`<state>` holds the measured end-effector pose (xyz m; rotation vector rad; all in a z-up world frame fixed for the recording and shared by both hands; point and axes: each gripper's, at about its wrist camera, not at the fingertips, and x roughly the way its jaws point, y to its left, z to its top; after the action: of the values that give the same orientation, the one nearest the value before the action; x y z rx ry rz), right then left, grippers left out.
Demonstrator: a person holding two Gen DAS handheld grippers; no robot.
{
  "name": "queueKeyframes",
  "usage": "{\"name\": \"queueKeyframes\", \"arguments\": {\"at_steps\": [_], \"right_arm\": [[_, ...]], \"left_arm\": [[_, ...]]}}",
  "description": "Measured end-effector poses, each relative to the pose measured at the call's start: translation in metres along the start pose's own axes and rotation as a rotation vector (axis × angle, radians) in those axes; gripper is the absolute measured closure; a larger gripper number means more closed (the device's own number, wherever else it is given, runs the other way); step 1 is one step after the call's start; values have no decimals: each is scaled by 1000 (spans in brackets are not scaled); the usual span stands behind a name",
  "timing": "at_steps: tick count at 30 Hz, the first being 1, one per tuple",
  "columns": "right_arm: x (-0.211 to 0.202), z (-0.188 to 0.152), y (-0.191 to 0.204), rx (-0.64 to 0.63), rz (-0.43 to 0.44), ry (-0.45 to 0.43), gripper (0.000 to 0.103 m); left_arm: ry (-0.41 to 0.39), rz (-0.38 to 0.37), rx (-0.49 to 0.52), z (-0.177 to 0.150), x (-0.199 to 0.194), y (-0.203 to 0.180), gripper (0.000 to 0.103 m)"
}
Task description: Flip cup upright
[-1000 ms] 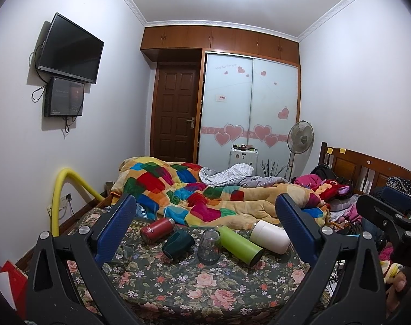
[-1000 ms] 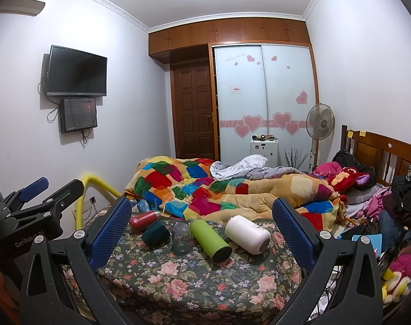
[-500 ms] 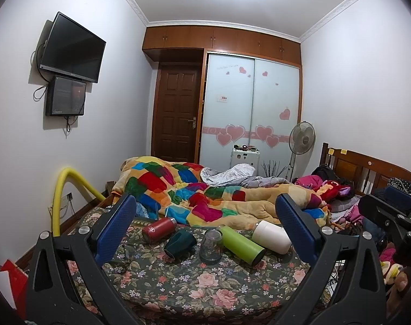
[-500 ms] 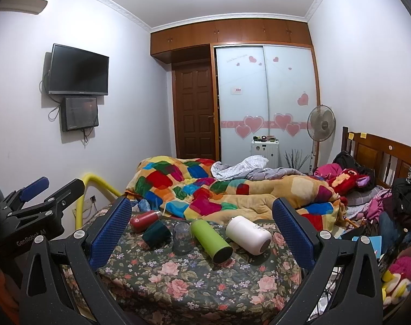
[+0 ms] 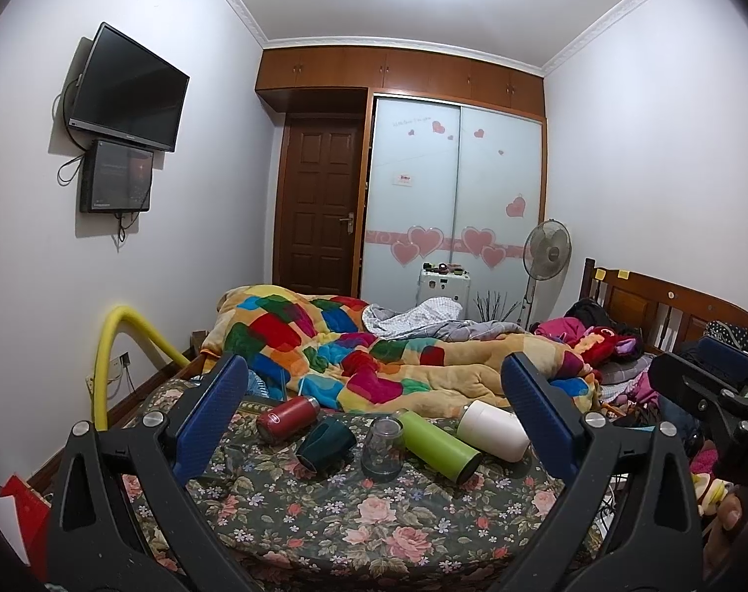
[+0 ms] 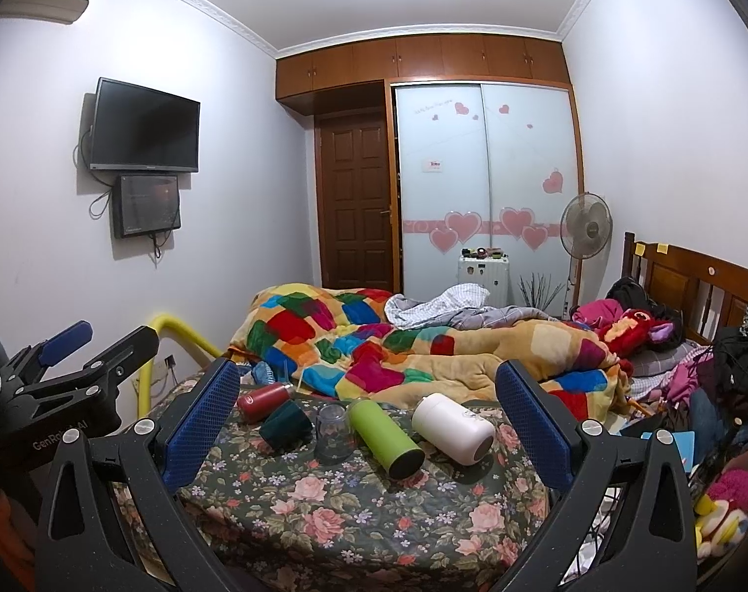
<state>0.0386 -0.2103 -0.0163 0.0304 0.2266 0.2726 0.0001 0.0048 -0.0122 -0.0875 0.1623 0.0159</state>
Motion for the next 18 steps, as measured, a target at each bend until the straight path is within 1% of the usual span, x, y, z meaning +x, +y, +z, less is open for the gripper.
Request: {"name": "queueKeyframes", "arguments": {"at_steps": [5,13,14,18], "right_arm": [[1,-4,-2,0,-1,3,0],[19,-13,-12,12,-9,35,0],[22,-14,-14,13,-12,41,0],[39,-19,-20,17,-28,74,0]], "left_arm": [[-1,0,-1,-1,0,0,0],[35,2,2,-12,13,1,0],[45,4,1,-9,21,2,0],[92,18,-6,-19,42,9,0]]}}
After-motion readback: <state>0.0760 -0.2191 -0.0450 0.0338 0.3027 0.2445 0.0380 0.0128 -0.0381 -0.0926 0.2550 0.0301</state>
